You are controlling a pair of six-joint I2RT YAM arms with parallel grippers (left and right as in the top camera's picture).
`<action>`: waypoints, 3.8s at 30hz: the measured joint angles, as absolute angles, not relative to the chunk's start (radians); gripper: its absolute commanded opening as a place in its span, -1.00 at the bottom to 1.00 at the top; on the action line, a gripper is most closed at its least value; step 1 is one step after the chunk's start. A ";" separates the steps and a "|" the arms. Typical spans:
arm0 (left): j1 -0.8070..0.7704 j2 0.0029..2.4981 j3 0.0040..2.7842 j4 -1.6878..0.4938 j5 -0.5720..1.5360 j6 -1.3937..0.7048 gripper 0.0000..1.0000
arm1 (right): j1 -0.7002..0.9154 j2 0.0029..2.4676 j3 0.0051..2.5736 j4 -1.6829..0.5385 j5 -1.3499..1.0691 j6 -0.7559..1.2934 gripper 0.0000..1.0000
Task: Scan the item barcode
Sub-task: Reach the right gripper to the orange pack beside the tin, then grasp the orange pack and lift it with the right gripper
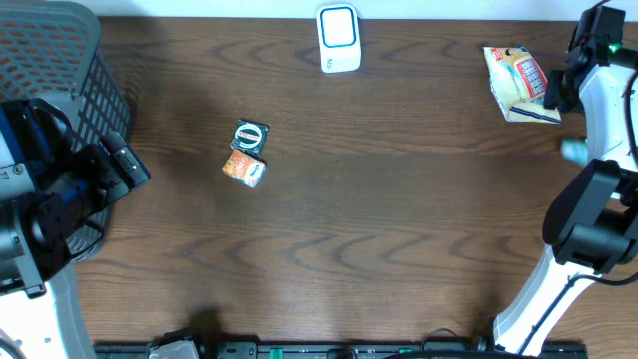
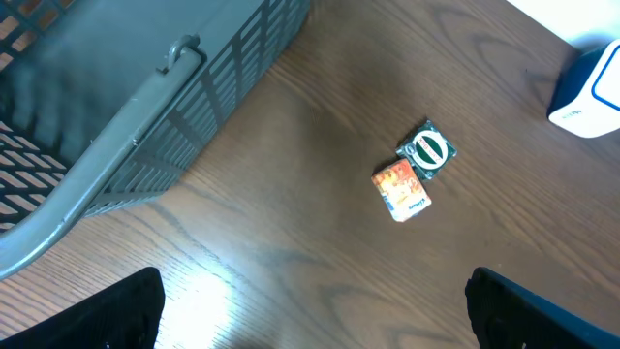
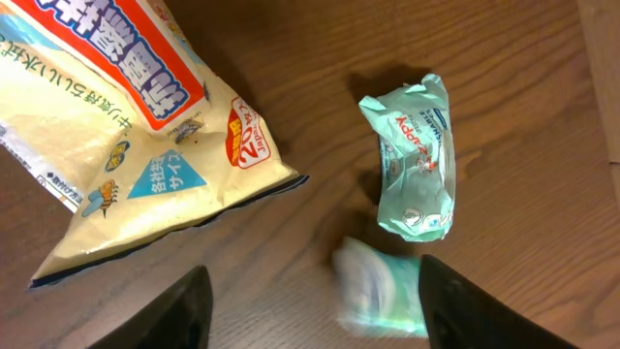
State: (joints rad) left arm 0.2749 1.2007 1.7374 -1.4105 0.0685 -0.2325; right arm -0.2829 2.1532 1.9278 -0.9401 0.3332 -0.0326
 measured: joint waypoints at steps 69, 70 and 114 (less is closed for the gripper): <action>0.275 1.201 1.737 -1.411 0.068 -0.233 0.95 | 0.736 2.283 1.921 -1.139 -0.155 0.296 0.20; 0.275 1.201 1.737 -1.410 0.068 -0.233 0.95 | 0.731 2.265 1.920 -1.150 -0.133 0.303 0.22; 0.275 1.201 1.737 -1.411 0.068 -0.233 0.96 | 0.406 2.365 1.897 -1.059 -0.953 0.016 -0.98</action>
State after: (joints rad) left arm 0.2749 1.2007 1.7374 -1.4105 0.0681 -0.2325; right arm 0.4065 2.3646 1.8965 -1.0588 -0.9531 0.0158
